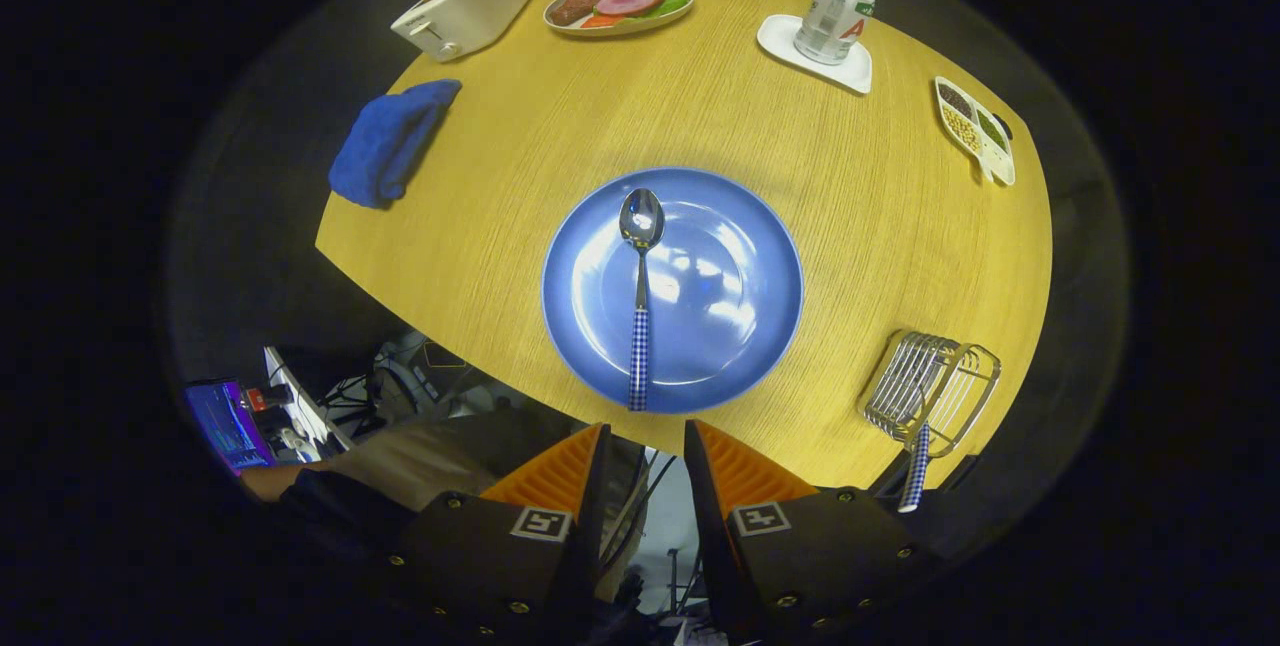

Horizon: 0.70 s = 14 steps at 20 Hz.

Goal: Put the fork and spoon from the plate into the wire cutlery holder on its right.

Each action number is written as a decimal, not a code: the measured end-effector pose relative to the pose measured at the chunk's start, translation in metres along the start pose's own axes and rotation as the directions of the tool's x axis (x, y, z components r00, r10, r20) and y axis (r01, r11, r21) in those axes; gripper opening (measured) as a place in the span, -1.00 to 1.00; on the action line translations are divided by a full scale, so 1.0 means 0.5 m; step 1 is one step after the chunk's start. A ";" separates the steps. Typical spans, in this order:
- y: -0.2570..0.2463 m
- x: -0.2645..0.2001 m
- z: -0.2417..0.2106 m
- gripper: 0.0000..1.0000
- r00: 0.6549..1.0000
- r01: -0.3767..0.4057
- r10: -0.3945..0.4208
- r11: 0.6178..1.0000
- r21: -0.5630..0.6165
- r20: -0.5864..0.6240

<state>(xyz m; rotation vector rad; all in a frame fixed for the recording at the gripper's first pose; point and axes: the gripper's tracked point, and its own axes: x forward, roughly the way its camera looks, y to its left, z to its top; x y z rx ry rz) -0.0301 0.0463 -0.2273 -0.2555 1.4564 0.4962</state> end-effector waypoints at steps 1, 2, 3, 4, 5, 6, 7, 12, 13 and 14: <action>0.001 0.010 0.001 -0.12 1.000 0.002 -0.002 1.000 0.010 -0.004; 0.004 0.020 0.007 -0.12 1.000 0.004 -0.003 1.000 0.016 -0.004; 0.009 0.033 0.004 -0.12 1.000 0.003 -0.003 1.000 0.023 -0.001; 0.013 0.041 0.006 -0.12 1.000 -0.001 0.001 1.000 0.030 0.000; 0.021 0.048 0.007 -0.12 1.000 -0.009 0.009 0.999 0.037 -0.002; 0.026 0.056 0.009 -0.12 1.000 -0.016 0.016 0.999 0.042 -0.001; 0.029 0.060 0.010 -0.12 1.000 -0.017 0.018 0.999 0.043 -0.005; 0.025 0.100 0.018 -0.12 1.000 0.002 -0.001 0.998 0.061 -0.015; 0.027 0.109 0.019 -0.12 1.000 0.001 0.000 0.998 0.066 -0.020; 0.026 0.116 0.018 -0.12 1.000 0.003 -0.002 0.998 0.068 -0.027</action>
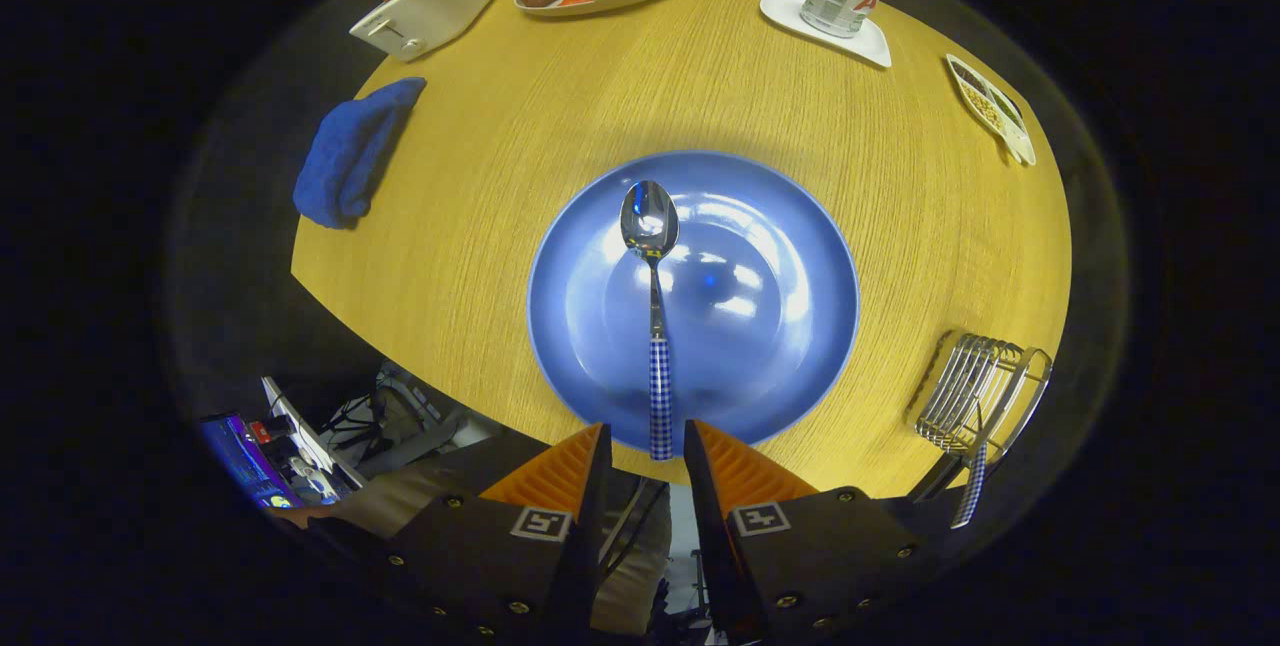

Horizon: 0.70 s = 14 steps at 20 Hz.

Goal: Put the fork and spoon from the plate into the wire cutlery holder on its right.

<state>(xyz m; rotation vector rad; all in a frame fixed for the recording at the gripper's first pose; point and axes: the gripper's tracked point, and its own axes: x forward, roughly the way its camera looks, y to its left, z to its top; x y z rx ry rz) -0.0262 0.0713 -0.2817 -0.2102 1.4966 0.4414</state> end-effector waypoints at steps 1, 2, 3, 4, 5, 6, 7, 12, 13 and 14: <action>0.000 0.008 0.000 -0.12 1.000 0.003 -0.003 1.000 0.000 -0.002; -0.002 0.014 0.001 -0.12 1.000 0.007 -0.007 1.000 0.001 -0.008; -0.001 0.020 0.000 -0.12 1.000 0.007 -0.007 1.000 0.003 -0.010; -0.001 0.025 -0.001 -0.12 1.000 0.008 -0.008 1.000 0.003 -0.015; -0.003 0.029 -0.001 -0.12 1.000 0.011 -0.011 1.000 0.004 -0.017; -0.004 0.033 -0.001 -0.12 1.000 0.013 -0.013 1.000 0.005 -0.019; -0.005 0.036 -0.001 -0.12 1.000 0.015 -0.014 1.000 0.005 -0.021; -0.013 0.055 0.003 -0.12 0.999 0.027 -0.027 1.000 0.015 -0.024; -0.013 0.060 0.001 -0.12 0.999 0.027 -0.027 1.000 0.015 -0.026; -0.012 0.065 0.001 -0.12 0.999 0.024 -0.024 1.000 0.014 -0.028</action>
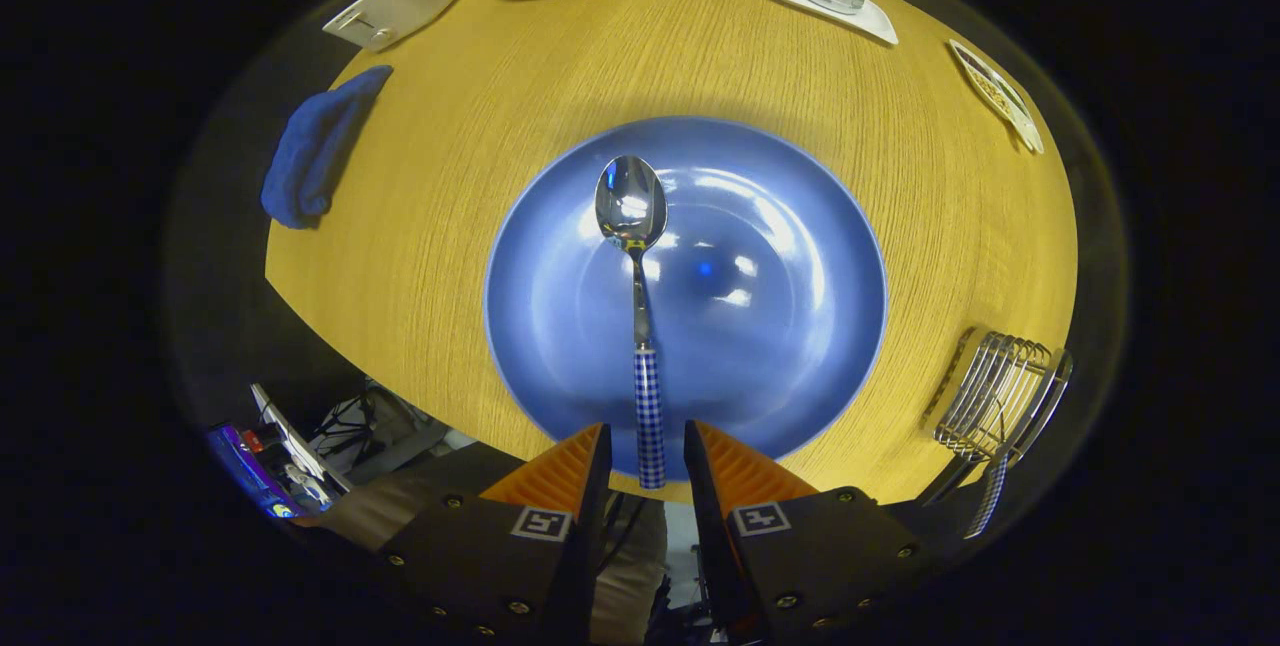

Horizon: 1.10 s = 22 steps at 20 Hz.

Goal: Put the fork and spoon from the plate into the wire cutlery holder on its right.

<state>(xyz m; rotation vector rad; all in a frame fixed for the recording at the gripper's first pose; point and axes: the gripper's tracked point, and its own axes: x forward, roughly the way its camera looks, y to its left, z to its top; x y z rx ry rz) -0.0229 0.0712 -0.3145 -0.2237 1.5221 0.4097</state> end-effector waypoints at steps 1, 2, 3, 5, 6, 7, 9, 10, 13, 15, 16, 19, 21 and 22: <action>0.001 0.004 -0.002 -0.12 1.000 0.000 0.000 1.000 -0.001 -0.001; -0.001 0.007 -0.003 -0.12 1.000 0.003 -0.003 1.000 -0.002 -0.003; 0.000 0.013 -0.005 -0.12 1.000 0.008 -0.008 1.000 -0.004 -0.007; -0.004 0.010 0.016 -0.41 1.000 0.019 -0.019 1.000 -0.003 0.009; -0.008 0.029 0.000 -0.70 1.000 0.021 -0.021 1.000 -0.004 -0.005; -0.007 0.034 -0.006 -0.73 1.000 0.020 -0.020 1.000 -0.008 -0.010; -0.007 0.033 -0.007 -0.73 1.000 0.020 -0.020 1.000 -0.015 -0.006; -0.010 0.035 -0.004 -0.73 1.000 0.026 -0.026 0.999 -0.023 0.003; -0.010 0.038 -0.011 -0.93 1.000 0.018 -0.018 0.999 -0.034 -0.010; -0.013 0.033 -0.014 -0.93 1.000 0.006 -0.007 0.999 -0.044 -0.014; -0.014 0.030 -0.015 -0.93 1.000 0.006 -0.007 0.999 -0.052 -0.019; -0.030 0.005 -0.027 -0.93 0.999 0.025 -0.028 0.996 -0.086 -0.035; -0.046 -0.015 -0.039 -0.93 0.997 0.037 -0.044 0.992 -0.119 -0.058; -0.052 -0.024 -0.043 -0.93 0.997 0.038 -0.046 0.991 -0.129 -0.060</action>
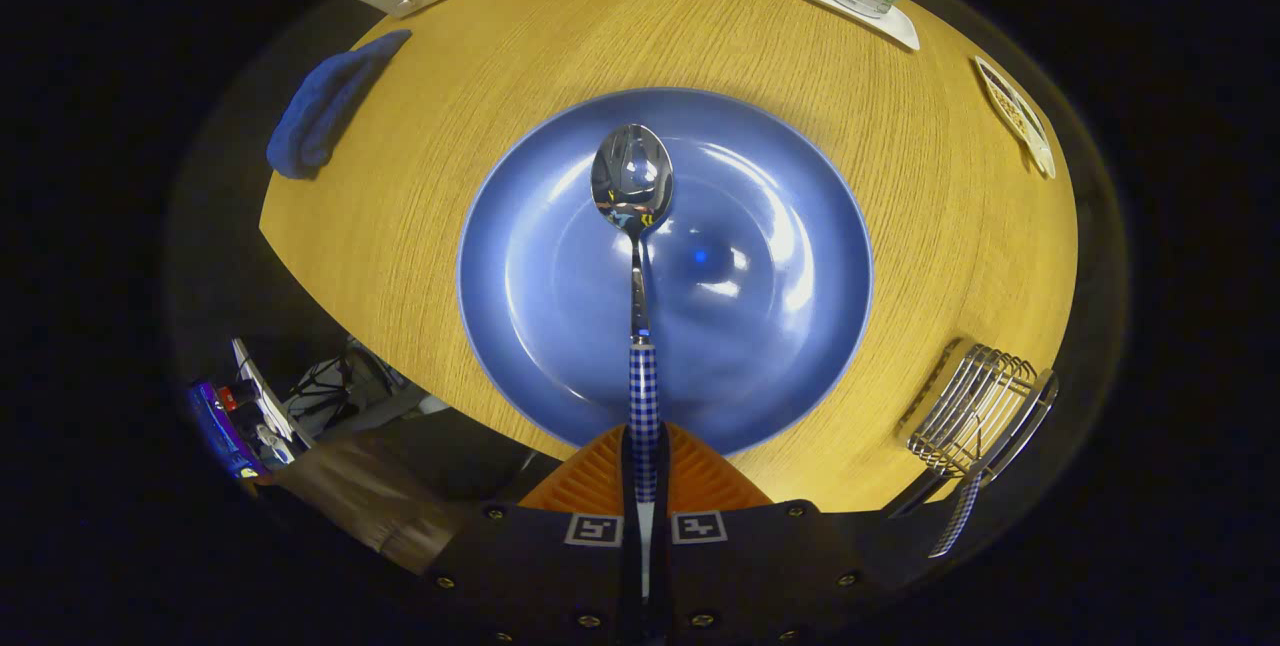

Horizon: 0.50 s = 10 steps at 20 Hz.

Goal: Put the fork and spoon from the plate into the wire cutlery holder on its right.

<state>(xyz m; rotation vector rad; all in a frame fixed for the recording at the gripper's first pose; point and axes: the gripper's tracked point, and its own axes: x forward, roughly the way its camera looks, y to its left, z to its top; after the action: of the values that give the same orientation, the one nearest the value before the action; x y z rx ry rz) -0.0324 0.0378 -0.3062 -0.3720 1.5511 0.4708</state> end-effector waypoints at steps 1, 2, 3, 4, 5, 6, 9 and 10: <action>-0.003 -0.008 -0.006 -0.93 1.000 0.004 -0.004 1.000 -0.010 -0.008; -0.010 -0.016 -0.014 -0.93 1.000 0.009 -0.009 1.000 -0.015 -0.015; -0.015 -0.027 -0.021 -0.93 1.000 0.012 -0.013 1.000 -0.020 -0.019; -0.020 -0.037 -0.026 -0.93 1.000 0.015 -0.016 1.000 -0.022 -0.023; -0.026 -0.046 -0.036 -0.93 0.999 0.019 -0.020 1.000 -0.019 -0.031; -0.032 -0.058 -0.041 -0.93 0.999 0.020 -0.021 0.999 -0.025 -0.034; -0.046 -0.091 -0.063 -0.93 0.999 0.013 -0.013 1.000 -0.016 -0.031; -0.053 -0.103 -0.069 -0.93 0.999 0.014 -0.015 1.000 -0.015 -0.030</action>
<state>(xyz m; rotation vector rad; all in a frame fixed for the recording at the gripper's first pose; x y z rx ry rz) -0.0466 -0.0055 -0.2562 -0.4029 1.5742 0.4675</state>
